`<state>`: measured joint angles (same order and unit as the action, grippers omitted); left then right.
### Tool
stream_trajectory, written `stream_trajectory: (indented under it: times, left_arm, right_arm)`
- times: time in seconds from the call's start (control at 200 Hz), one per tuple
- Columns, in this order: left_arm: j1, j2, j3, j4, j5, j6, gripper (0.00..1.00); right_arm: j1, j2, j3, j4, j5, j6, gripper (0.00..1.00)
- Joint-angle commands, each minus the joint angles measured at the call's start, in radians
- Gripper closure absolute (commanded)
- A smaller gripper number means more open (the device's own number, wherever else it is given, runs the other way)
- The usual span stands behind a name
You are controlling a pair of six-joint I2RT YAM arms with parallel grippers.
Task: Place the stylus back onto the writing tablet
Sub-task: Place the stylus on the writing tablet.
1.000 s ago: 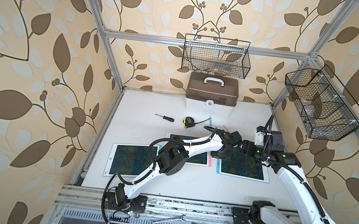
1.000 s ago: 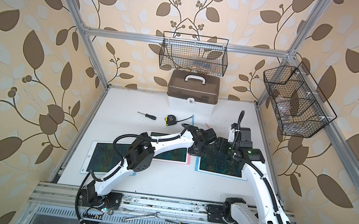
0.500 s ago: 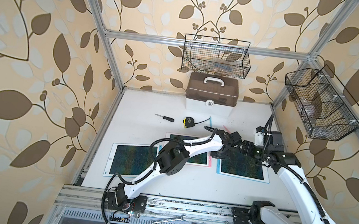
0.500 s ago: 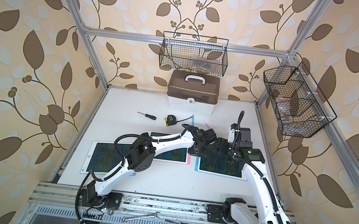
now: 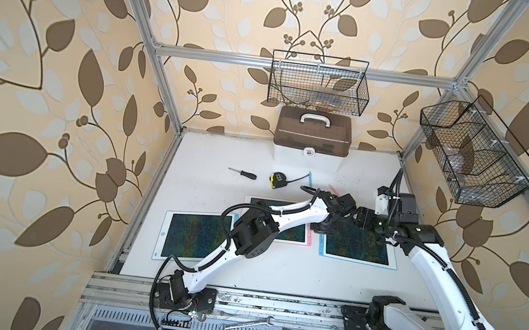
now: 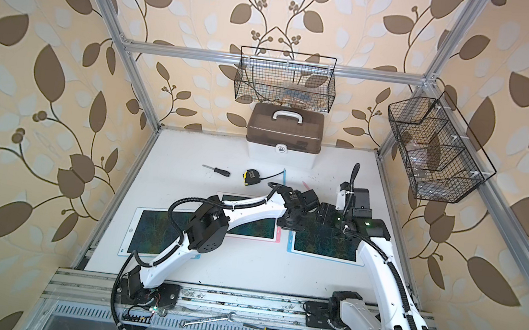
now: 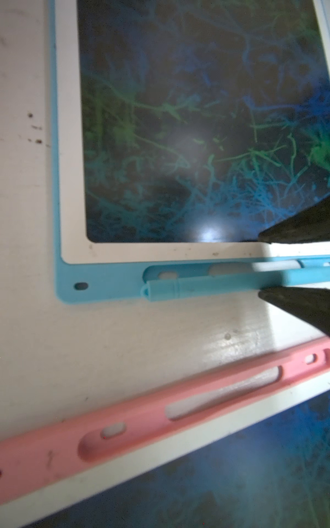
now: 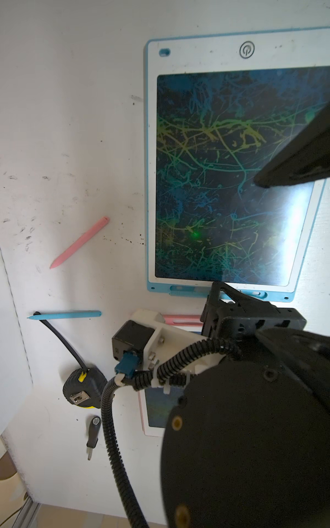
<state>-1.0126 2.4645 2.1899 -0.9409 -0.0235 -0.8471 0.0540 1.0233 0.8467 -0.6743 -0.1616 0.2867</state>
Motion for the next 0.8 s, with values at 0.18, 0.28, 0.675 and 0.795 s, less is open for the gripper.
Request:
stream_trajectory:
  times: [0.18, 0.28, 0.675, 0.795]
  left_arm:
    - [0.002, -0.009, 0.025, -0.009, 0.010, -0.004, 0.75]
    - [0.001, -0.011, 0.021, -0.006, 0.010, -0.006, 0.76]
    - [-0.001, -0.019, 0.007, 0.003, 0.012, -0.010, 0.74]
    - [-0.003, -0.021, 0.004, 0.006, 0.014, -0.012, 0.74]
  right_arm:
    - [0.002, -0.002, -0.005, 0.001, -0.027, -0.014, 0.23]
    - [0.002, -0.001, -0.004, 0.002, -0.027, -0.014, 0.23]
    - [0.004, -0.004, -0.005, 0.003, -0.027, -0.014, 0.23]
    - [0.003, -0.003, -0.006, 0.004, -0.027, -0.015, 0.23]
